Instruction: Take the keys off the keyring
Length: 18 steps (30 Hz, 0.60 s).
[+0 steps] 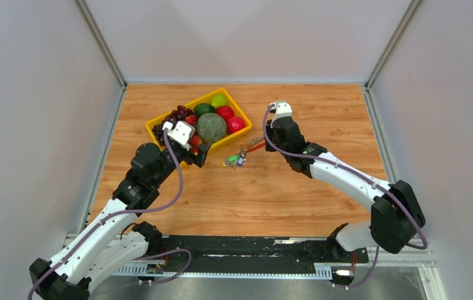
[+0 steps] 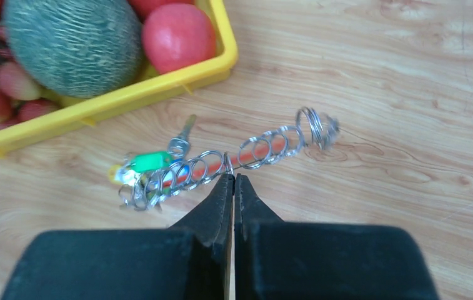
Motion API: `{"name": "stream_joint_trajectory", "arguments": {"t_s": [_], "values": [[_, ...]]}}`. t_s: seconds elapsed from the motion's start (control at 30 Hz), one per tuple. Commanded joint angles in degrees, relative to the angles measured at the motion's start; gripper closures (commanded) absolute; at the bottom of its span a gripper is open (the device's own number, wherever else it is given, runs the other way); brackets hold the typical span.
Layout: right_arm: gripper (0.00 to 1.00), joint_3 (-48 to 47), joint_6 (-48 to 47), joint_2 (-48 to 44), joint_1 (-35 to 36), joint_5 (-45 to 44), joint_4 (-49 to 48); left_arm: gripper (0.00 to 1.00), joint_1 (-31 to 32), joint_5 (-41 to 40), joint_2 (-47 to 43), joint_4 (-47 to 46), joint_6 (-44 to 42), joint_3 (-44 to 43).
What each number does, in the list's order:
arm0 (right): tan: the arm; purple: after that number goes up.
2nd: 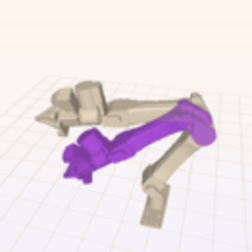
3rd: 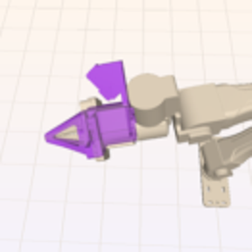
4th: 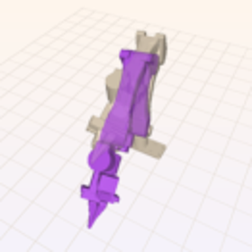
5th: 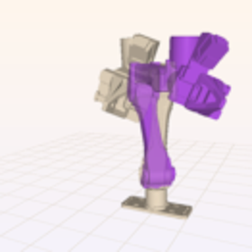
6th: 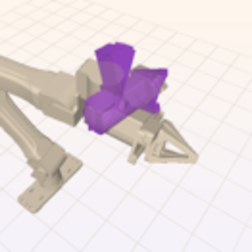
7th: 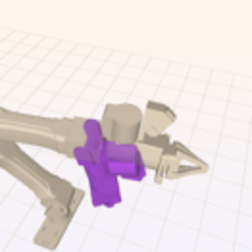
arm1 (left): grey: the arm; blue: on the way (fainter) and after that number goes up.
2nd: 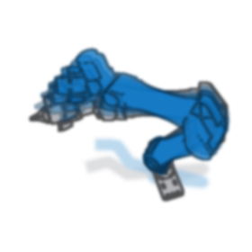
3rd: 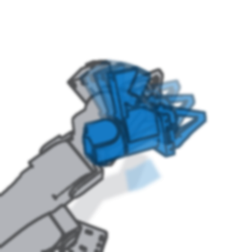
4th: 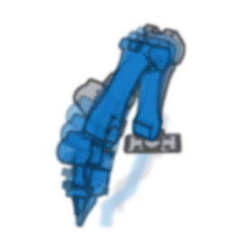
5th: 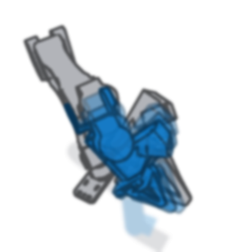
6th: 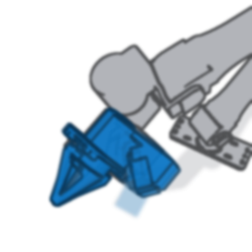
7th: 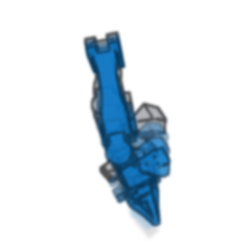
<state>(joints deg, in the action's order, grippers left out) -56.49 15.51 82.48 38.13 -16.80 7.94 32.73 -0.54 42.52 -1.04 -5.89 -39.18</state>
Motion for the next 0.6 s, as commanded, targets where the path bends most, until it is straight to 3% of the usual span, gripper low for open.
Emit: {"name": "stream_joint_trajectory", "arguments": {"t_s": [0.0, 0.27, 0.57], "values": [[1.00, 1.17, -0.41, -7.93, 0.19, 6.37, -5.46, 0.00, -0.30, 5.45, 0.21, -2.01, 0.19, -1.29], [1.00, -0.56, 1.05, -16.68, 0.20, 15.35, -5.87, 0.00, -0.27, 16.03, 0.29, -4.15, -1.92, 0.33], [1.00, -4.81, 4.37, -19.92, 0.19, 25.07, -5.83, 0.00, -0.24, 25.08, -0.70, -8.97, -7.72, 4.82]]}}
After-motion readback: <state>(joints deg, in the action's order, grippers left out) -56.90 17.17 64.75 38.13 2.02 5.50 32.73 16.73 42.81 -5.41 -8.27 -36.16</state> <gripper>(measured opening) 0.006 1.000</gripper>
